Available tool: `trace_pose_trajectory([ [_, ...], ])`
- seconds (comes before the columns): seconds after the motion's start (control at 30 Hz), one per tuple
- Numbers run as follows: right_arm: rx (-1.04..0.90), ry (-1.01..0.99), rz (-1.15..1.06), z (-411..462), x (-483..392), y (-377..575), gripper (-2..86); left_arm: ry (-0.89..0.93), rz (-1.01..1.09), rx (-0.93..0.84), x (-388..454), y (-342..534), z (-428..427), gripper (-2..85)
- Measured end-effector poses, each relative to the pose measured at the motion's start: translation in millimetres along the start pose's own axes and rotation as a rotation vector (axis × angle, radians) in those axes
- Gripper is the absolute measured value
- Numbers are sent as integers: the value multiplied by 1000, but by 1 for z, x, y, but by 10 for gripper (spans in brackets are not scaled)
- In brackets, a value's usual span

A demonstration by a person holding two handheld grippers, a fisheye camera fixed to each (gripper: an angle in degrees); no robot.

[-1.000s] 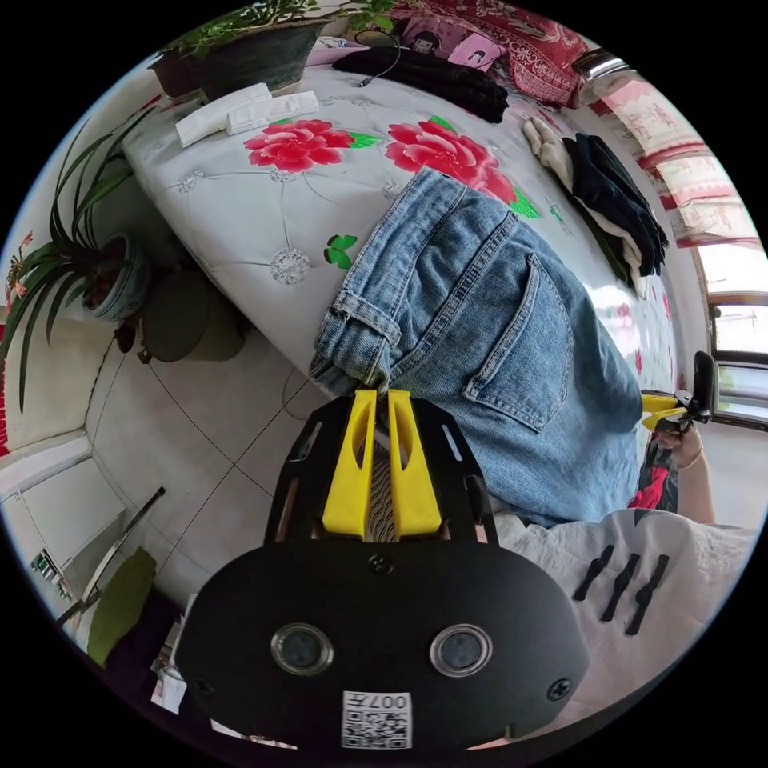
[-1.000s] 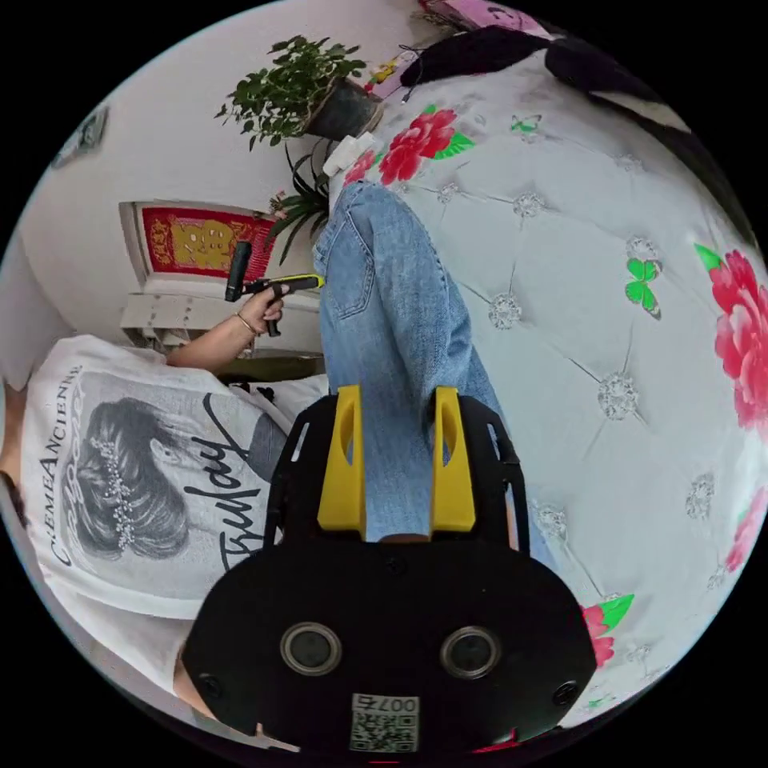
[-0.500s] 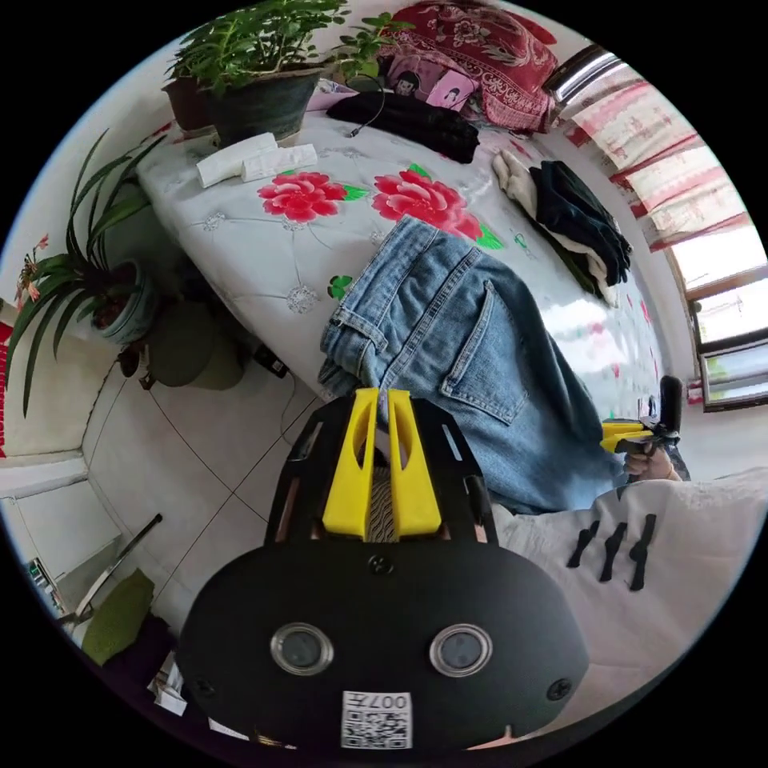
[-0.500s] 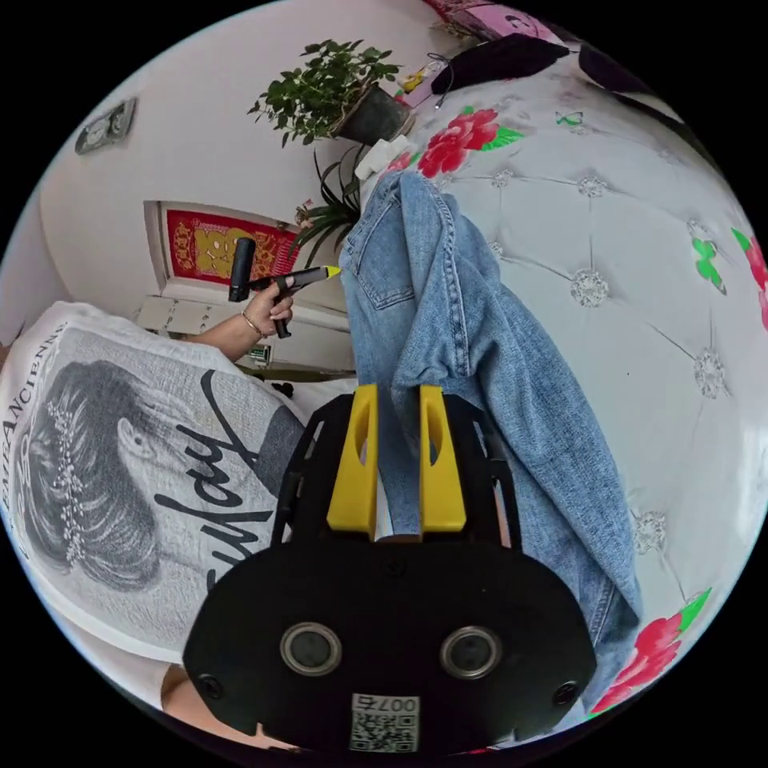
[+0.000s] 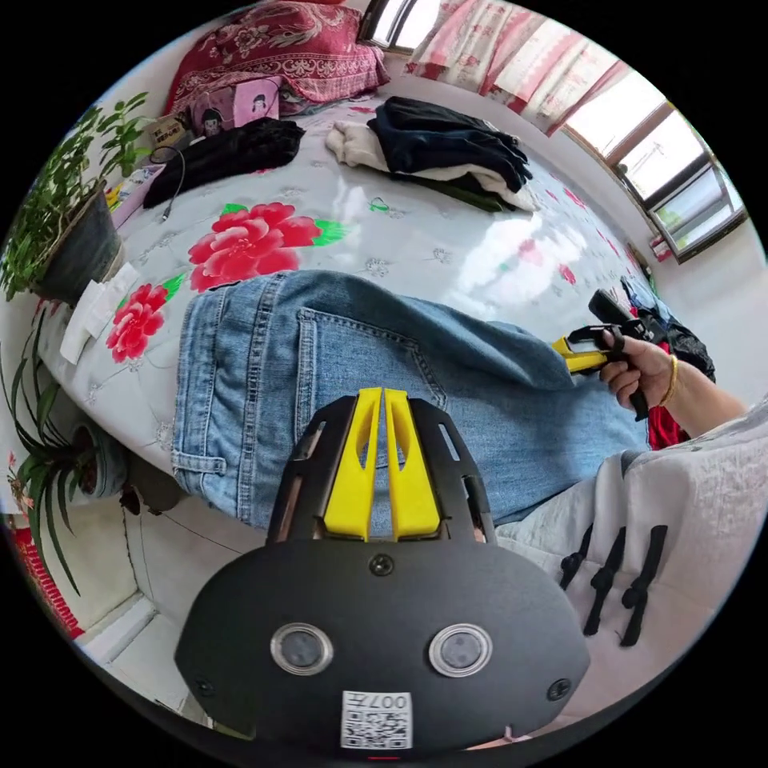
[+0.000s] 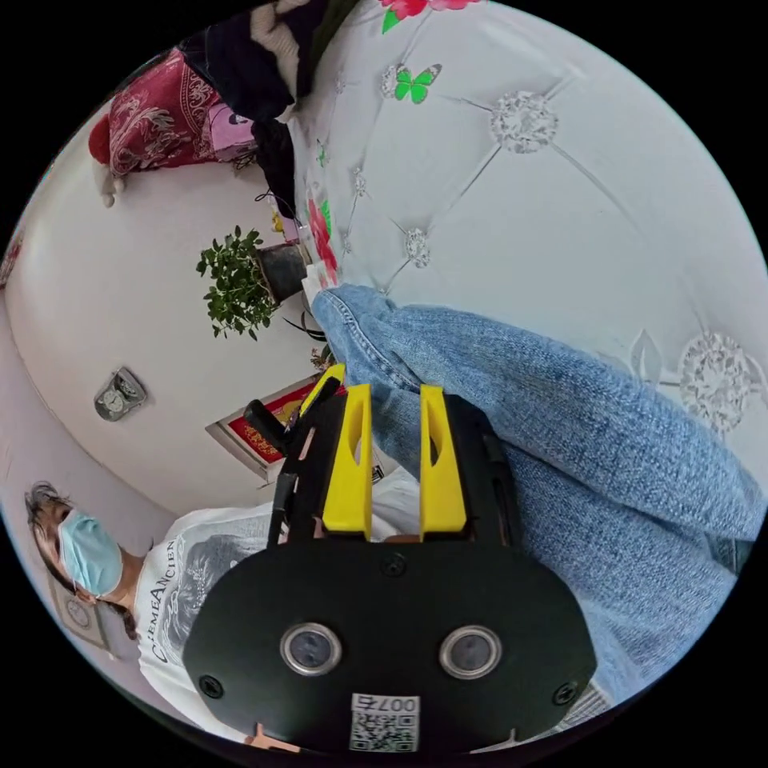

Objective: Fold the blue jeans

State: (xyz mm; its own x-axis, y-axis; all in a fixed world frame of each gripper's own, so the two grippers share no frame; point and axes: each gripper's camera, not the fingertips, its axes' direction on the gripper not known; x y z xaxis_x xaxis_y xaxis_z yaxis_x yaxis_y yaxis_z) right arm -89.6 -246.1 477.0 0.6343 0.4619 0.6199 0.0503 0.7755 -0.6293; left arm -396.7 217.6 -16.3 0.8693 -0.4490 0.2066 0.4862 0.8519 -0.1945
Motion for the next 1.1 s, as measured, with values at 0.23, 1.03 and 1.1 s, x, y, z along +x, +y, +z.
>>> trace_pose_trajectory([
  [0.23, -66, 11, 39, 4, -15, -26, 48, 15, -29, -13, -7, -5, 13, -10],
  [1.03, 668, 561, -266, -168, -50, 317, 57, 105, -148, 29, -13, -2, 3, -6],
  [1.1, 875, 586, -62, -187, -2, 417, 66, 91, -145, 19, -8, 7, 1, -2],
])
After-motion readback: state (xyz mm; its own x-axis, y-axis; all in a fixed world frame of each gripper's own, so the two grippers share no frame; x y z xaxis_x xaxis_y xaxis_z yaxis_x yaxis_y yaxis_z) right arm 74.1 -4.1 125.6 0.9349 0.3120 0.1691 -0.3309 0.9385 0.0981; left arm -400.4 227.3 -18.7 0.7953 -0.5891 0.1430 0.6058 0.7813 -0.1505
